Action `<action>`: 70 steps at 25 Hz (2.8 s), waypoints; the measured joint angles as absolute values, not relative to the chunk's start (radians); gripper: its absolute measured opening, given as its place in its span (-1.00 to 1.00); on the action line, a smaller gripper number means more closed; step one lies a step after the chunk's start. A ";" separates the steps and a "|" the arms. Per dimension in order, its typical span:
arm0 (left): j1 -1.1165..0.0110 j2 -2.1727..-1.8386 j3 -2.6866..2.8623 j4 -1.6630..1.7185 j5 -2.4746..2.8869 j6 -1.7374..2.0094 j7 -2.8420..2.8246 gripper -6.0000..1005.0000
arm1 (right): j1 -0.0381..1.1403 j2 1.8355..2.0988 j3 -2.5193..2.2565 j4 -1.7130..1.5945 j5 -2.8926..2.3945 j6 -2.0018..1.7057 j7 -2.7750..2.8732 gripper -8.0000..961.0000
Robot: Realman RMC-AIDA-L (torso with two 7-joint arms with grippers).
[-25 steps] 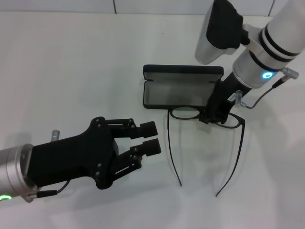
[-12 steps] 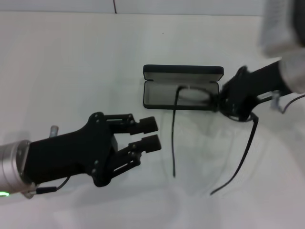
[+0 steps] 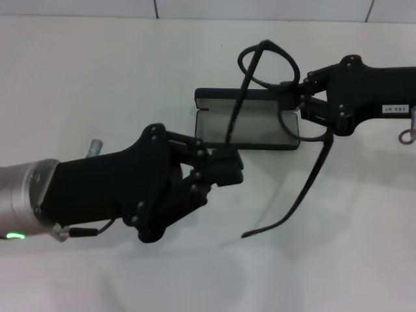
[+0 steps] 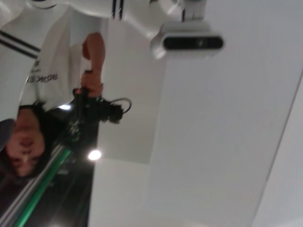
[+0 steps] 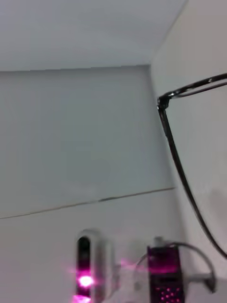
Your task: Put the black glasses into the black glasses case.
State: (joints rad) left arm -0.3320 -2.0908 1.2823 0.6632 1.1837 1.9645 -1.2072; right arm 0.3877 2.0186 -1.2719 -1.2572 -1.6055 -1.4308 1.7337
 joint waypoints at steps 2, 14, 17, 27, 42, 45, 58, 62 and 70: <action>-0.344 -2.091 1.293 0.659 1.168 1.966 -1.207 -0.79 | 0.402 2.019 -1.272 -1.194 -1.575 -1.442 1.694 -0.76; -0.408 -2.092 1.295 0.546 1.162 1.956 -1.158 -0.87 | 0.478 2.022 -1.284 -1.026 -1.451 -1.513 1.576 -0.76; -0.420 -2.092 1.295 0.529 1.164 1.956 -1.147 -0.87 | 0.486 2.023 -1.285 -1.024 -1.450 -1.519 1.575 -0.76; -0.429 -2.093 1.295 0.520 1.167 1.953 -1.141 -0.87 | 0.531 2.025 -1.323 -0.955 -1.414 -1.566 1.546 -0.76; -0.443 -2.094 1.295 0.460 1.165 1.924 -1.104 -0.87 | 0.554 2.026 -1.387 -0.931 -1.370 -1.598 1.521 -0.76; -0.441 -2.094 1.295 0.460 1.165 1.924 -1.104 -0.87 | 0.551 2.026 -1.386 -0.931 -1.367 -1.599 1.521 -0.76; -0.440 -2.094 1.302 0.461 1.162 1.940 -1.097 -0.87 | 0.548 2.023 -1.380 -0.895 -1.359 -1.599 1.500 -0.76; -0.436 -2.096 1.297 0.452 1.149 1.935 -1.091 -0.87 | 0.550 2.024 -1.384 -0.894 -1.356 -1.610 1.498 -0.76; -0.437 -2.095 1.297 0.412 1.122 1.930 -1.067 -0.87 | 0.552 2.026 -1.385 -0.894 -1.356 -1.614 1.498 -0.76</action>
